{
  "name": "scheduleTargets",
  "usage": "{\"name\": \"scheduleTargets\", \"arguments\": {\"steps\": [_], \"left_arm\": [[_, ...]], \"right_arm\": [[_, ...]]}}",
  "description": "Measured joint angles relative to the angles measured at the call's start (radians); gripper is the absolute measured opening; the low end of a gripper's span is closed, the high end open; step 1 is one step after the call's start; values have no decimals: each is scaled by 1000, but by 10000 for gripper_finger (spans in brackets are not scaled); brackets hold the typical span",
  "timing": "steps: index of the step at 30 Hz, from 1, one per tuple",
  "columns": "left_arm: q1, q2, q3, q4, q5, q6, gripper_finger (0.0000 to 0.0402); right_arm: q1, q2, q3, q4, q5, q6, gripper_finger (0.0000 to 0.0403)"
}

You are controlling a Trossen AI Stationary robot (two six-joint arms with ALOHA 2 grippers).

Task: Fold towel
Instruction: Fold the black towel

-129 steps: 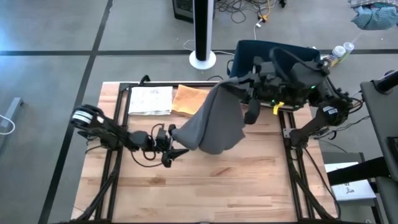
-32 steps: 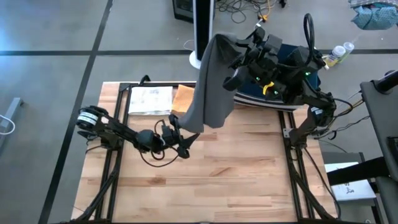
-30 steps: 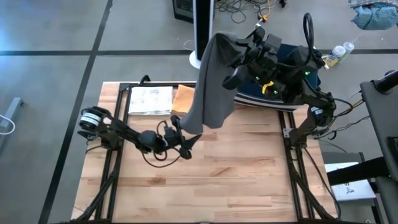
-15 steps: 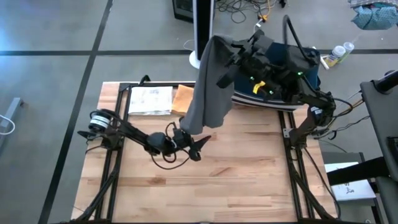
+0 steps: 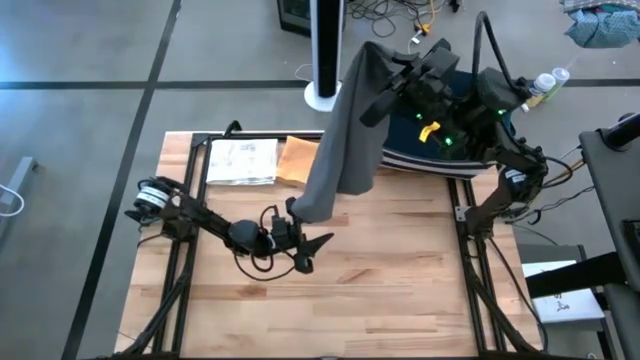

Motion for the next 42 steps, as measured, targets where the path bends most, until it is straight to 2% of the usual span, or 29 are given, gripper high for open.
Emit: {"name": "scheduleTargets", "arguments": {"steps": [5,8,18,27,34,42], "left_arm": [[0,-81,-32,-86,-69,49,225],[2,-105,-29,-132,-71,73,222],[34,-45,70,-273,-46,94,229],[69,-39,87,-269,-57,154,230],[104,-10,108,-278,-66,145,220],[114,11,148,-283,-69,142,232]], "right_arm": [[0,-2,0,-20,-4,32,0],[1,-1,0,-24,-8,42,0],[0,5,0,-5,-45,92,0],[0,5,0,-5,-45,95,0],[0,11,0,-5,-74,102,0],[0,16,0,-1,-74,103,0]]}}
